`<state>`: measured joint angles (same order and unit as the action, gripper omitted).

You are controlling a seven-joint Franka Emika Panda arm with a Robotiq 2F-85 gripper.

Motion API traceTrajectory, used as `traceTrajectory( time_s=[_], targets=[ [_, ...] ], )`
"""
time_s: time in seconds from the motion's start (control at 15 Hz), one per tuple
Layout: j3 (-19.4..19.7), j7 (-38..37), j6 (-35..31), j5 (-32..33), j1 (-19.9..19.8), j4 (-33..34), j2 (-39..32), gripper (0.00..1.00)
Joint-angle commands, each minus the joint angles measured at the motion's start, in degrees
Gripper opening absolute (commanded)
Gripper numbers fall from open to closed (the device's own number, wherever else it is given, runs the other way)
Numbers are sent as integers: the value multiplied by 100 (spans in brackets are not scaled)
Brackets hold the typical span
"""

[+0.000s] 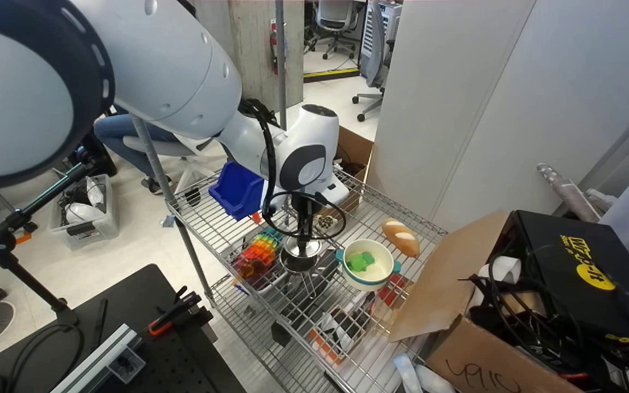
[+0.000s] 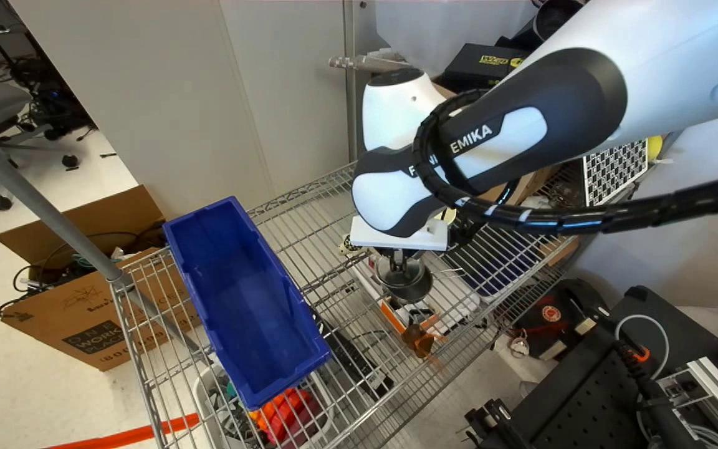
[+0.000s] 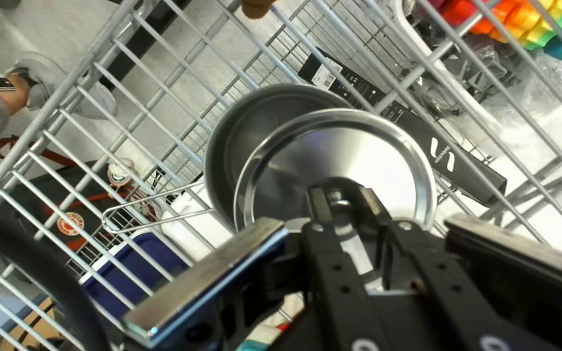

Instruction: Put the lid on the silver pot

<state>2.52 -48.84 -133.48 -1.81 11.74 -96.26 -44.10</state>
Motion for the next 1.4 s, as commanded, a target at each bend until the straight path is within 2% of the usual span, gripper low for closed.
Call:
traceTrajectory(
  time_s=[0.0,0.47,0.53,0.6,0.87,1.07,1.2,1.33],
  targets=[
    [-67,288,-212,-104,-57,-487,244,5],
    [9,309,-411,-62,-3,-767,290,5],
    [20,302,-420,-53,2,-789,299,38],
    [23,302,-426,-48,4,-808,308,46],
    [16,318,-358,-39,17,-928,408,74],
    [-64,399,-175,-81,25,-1213,867,95],
    [-217,583,88,-203,-51,-1430,1324,100],
    [-561,1205,591,-534,-257,-1588,1749,100]
  ],
)
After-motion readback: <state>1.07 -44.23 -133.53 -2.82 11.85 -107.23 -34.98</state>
